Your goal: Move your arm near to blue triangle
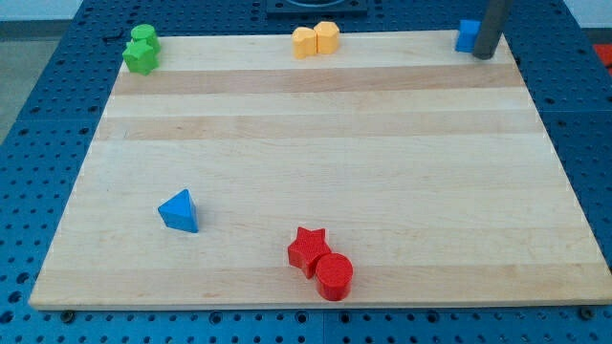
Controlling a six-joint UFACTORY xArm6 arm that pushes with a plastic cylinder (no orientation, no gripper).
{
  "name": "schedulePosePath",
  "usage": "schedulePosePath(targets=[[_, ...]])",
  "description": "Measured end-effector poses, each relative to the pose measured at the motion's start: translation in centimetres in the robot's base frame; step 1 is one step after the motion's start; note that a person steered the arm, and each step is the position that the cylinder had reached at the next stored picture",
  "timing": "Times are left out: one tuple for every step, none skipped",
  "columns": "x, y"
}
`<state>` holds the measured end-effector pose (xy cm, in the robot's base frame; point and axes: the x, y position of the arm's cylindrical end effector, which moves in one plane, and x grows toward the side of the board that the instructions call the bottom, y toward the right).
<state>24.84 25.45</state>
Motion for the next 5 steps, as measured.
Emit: schedulePosePath(targets=[[0.1,-0.1],[1.8,-8.1],[6.2,-20.6],[11.4,-31.2],[17.1,-42.1]])
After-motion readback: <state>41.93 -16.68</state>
